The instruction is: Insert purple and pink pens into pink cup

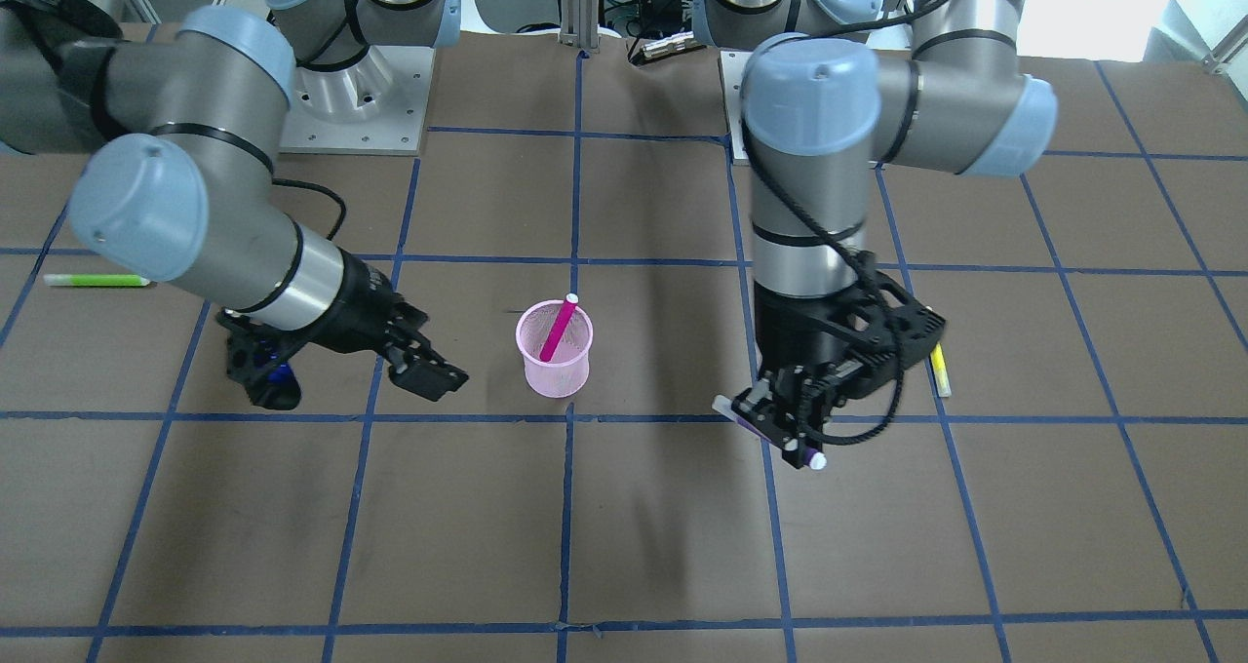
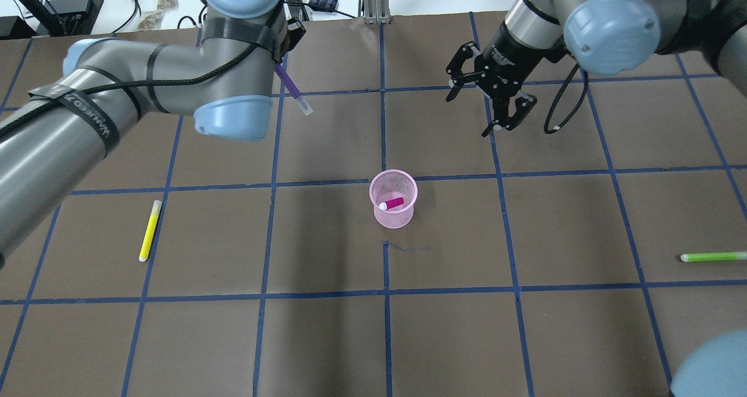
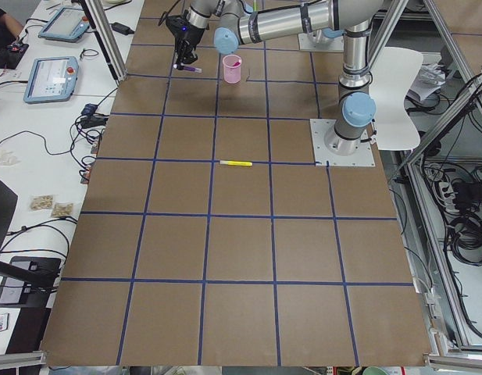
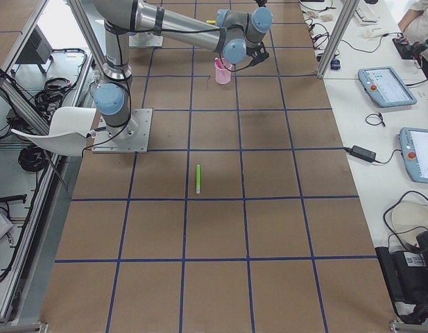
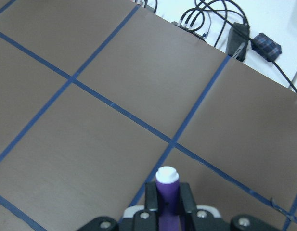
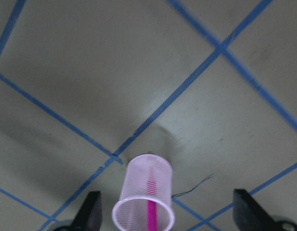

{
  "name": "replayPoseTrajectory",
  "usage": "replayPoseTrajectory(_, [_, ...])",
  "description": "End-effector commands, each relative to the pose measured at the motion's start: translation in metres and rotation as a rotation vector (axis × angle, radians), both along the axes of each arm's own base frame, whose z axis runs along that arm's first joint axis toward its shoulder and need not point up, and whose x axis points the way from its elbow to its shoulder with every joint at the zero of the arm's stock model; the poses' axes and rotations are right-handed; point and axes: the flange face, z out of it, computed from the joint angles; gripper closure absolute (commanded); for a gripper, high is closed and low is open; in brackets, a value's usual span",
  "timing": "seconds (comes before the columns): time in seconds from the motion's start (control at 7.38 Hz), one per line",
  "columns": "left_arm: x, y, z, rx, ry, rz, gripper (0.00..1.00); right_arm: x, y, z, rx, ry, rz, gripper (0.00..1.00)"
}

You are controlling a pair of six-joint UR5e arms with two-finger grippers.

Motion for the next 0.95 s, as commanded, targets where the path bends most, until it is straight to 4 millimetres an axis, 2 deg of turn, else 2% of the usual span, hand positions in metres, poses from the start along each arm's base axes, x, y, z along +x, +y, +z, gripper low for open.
replayPoseTrajectory(0.0, [-0.075,0.040,-0.020,-0.036,-0.023,0.041,1.00,-0.111,-0.006,0.023,-0.021,0.121,0.212,0.00])
replayPoseTrajectory(0.14, [-0.097,0.052,-0.031,-0.043,-0.026,0.058,1.00,-0.139,-0.003,0.029,-0.021,0.193,0.330,0.00])
replayPoseTrajectory(0.27, [-0.122,0.068,-0.041,-0.057,-0.025,0.079,1.00,-0.147,0.013,0.060,-0.031,0.310,0.420,0.00])
replayPoseTrajectory(0.41, [-0.138,0.085,-0.064,-0.052,-0.053,0.093,1.00,-0.140,0.033,0.094,-0.093,0.321,0.484,0.00])
replayPoseTrajectory(0.54, [-0.144,0.099,-0.081,-0.034,-0.080,0.082,1.00,-0.127,0.037,0.104,-0.157,0.240,0.491,0.00])
replayPoseTrajectory(0.68, [-0.150,0.110,-0.085,-0.041,-0.119,0.063,1.00,-0.109,0.039,0.107,-0.184,0.205,0.500,0.00])
replayPoseTrajectory(0.81, [-0.156,0.119,-0.084,-0.067,-0.164,0.053,1.00,-0.079,0.039,0.107,-0.198,0.205,0.546,0.00])
